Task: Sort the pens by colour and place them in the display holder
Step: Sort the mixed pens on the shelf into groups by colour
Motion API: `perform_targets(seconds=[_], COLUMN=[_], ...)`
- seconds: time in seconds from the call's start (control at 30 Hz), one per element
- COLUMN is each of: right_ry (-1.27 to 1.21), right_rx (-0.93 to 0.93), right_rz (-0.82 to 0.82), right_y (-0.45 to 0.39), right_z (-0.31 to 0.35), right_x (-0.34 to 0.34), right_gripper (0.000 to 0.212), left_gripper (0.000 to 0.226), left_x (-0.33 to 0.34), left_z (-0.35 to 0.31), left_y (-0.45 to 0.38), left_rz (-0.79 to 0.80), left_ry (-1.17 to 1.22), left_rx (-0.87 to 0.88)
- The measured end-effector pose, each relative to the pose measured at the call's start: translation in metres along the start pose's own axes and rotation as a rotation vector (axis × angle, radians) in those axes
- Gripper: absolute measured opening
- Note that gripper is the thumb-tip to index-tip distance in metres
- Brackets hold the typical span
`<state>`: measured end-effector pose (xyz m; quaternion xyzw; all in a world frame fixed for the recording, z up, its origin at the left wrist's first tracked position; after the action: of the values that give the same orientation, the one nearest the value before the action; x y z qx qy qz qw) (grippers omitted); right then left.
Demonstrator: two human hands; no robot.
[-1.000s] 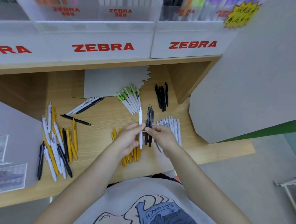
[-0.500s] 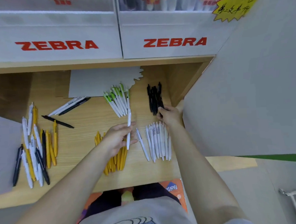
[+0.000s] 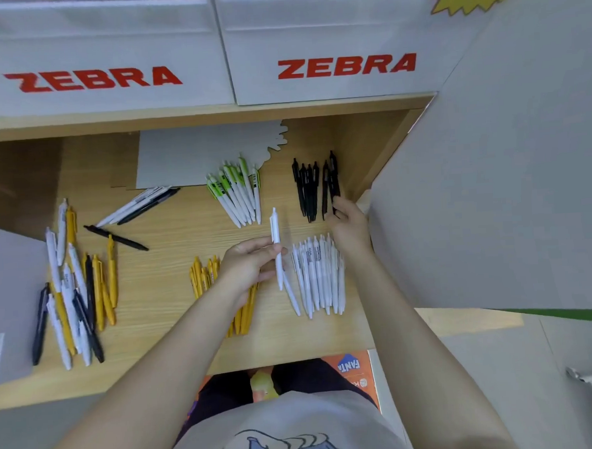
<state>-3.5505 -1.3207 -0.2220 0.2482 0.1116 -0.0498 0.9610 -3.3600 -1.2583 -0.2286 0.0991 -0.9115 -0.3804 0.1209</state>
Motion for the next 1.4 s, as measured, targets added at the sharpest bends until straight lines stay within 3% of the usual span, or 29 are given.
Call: perform_targets(seconds=[0.13,0.27,0.4,0.5,0.57,0.77,0.93,1.2,1.33,1.4], right_ry=[0.077,0.104,0.133,0.182,0.214,0.211,0.510,0.512,0.509,0.468], right_rx=[-0.026,-0.003,0.005,0.029,0.053,0.034,-0.041,0.017,-0.059,-0.115], right_rz=[0.069,0.209,0.104,-0.027,-0.076,-0.086,-0.079,0.010,-0.042,-0.033], right_y=[0.030,0.053,0.056,0.054,0.051,0.046,0.055,0.058,0.068,0.075], right_z=[-0.003,-0.017,-0.038,-0.060,-0.072,-0.078,-0.097,-0.096,-0.083,-0.072], right_x=[-0.002,0.005,-0.006,-0.020,-0.025,-0.025,-0.033,-0.035,-0.033,-0.024], right_gripper=[0.022,0.018,0.012,0.004,0.005,0.023,0.018,0.041,0.038,0.036], left_gripper=[0.025,0.021,0.026,0.045,0.058,0.060,0.054,0.060,0.056,0.045], left_x=[0.012,0.026,0.031,0.019,0.013,0.021,0.028,0.031,0.024,0.011], left_z=[-0.001,0.008,0.022,0.038,0.050,0.062,0.062,0.067,0.061,0.053], left_y=[0.010,0.016,0.017,0.009,0.003,-0.006,-0.006,-0.007,0.002,0.013], left_rz=[0.030,0.105,0.078,-0.025,-0.040,-0.060,-0.082,-0.047,-0.036,-0.082], left_ry=[-0.059,-0.232,-0.448,-0.833,-0.919,-0.811,-0.734,-0.681,-0.635,-0.651], left_rx=[0.033,0.066,0.162,0.250,0.239,0.309,0.319,0.257,0.259,0.350])
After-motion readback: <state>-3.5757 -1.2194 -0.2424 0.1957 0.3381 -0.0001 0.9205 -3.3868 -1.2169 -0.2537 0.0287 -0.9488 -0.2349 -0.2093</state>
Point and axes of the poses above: each hand's wrist, its own y-axis away from the middle knuckle, its own x-axis out of the palm, z = x × y, the point moved 2 cm from there along -y, towards the middle knuckle, and after that the axes turned 3 degrees about y, right-handed, at the moved point
